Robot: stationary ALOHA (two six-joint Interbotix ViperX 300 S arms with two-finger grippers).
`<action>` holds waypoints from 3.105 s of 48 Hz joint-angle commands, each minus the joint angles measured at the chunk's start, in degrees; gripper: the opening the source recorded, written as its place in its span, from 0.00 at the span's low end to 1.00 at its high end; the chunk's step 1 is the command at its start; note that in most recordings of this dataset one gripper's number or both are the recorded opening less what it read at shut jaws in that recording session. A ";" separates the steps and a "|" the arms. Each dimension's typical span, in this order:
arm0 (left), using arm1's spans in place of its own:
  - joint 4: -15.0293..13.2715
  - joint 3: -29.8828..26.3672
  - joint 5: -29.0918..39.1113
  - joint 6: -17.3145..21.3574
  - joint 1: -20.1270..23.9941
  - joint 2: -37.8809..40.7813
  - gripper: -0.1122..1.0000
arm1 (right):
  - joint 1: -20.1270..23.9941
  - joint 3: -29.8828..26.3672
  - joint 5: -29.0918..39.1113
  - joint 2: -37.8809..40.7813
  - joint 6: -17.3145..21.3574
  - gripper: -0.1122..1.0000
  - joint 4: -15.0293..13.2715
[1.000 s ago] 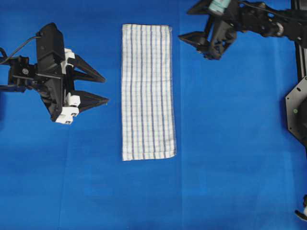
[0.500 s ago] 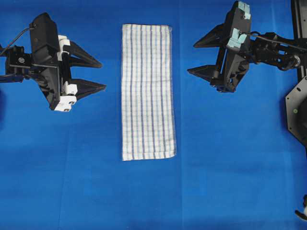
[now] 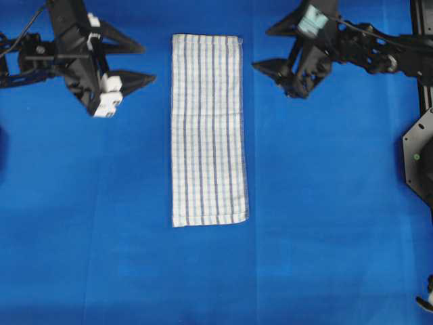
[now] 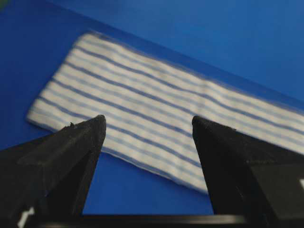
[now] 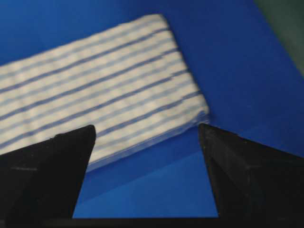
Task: Fold the blue towel.
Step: 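Move both grippers to the strip's top corners and pinch them, then fold the top end down toward the bottom end with both grippers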
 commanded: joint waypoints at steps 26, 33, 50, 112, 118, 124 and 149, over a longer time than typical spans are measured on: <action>0.18 -10.55 -10.46 0.70 9.93 22.41 0.70 | -4.22 -8.44 -8.61 16.52 0.18 0.91 1.32; 0.09 -12.22 -12.30 0.62 10.46 27.07 0.70 | -4.39 -9.32 -9.93 20.21 0.18 0.90 2.81; -0.18 -13.71 -14.41 0.35 10.28 33.22 0.69 | -3.87 -10.46 -10.20 25.14 1.41 0.90 3.78; 0.00 -13.27 -13.36 3.08 8.00 28.48 0.14 | -2.37 -9.14 -8.35 19.95 1.05 0.17 3.69; 0.00 -12.13 -13.18 3.08 5.89 26.28 0.14 | -1.23 -7.56 -8.09 17.58 1.41 0.17 3.78; 0.00 -10.11 -13.10 2.37 2.81 22.50 0.14 | 1.85 -5.01 -8.09 13.89 1.76 0.17 4.04; -0.70 -6.06 -13.45 -5.36 -17.05 17.31 0.14 | 22.85 4.22 -11.78 5.45 4.92 0.17 13.01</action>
